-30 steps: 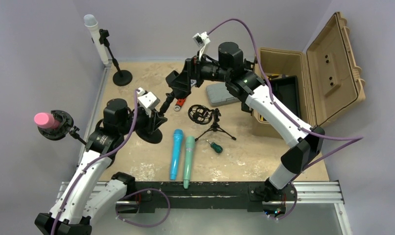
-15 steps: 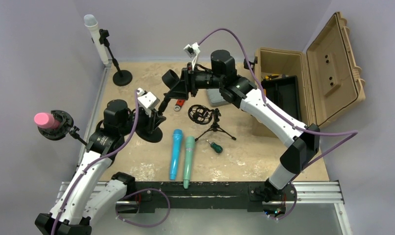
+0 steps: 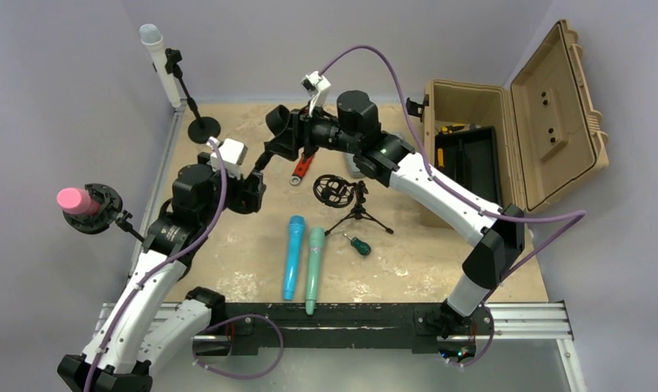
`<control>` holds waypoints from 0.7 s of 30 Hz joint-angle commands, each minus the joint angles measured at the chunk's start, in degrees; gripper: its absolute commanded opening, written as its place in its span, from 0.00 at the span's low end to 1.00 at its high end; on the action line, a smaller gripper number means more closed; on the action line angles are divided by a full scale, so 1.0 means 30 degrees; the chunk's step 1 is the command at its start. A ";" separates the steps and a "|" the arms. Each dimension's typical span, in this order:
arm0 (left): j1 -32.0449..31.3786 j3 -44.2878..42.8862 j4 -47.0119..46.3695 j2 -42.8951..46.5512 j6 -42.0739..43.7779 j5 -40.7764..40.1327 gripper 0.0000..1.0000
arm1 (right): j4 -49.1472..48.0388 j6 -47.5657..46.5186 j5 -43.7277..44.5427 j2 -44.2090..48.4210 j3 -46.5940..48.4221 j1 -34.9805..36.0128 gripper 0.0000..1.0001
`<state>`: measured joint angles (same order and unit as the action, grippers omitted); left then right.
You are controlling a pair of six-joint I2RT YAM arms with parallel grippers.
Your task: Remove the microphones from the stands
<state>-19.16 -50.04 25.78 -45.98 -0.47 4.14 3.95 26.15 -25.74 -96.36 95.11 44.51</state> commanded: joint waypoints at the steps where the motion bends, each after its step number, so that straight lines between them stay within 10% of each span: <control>1: 0.0028 -0.0548 -0.0268 0.1179 -0.1064 -0.5828 1.00 | -0.0038 -0.1796 0.5721 0.1026 0.1518 0.0218 0.00; 7: 0.0039 -0.0150 -0.0147 0.2313 -0.1074 -0.9223 1.00 | 0.2281 -0.3890 1.1038 0.0722 0.2093 0.0446 0.00; 21: -0.0001 -0.0314 0.0022 0.2030 -0.1530 -0.5453 1.00 | 0.2916 -0.5744 1.5868 -0.0385 0.0388 0.0564 0.00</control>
<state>-19.16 -50.02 26.24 -39.59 -3.18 -17.21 18.46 10.70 17.08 -97.12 96.73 45.54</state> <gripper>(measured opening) 0.997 0.501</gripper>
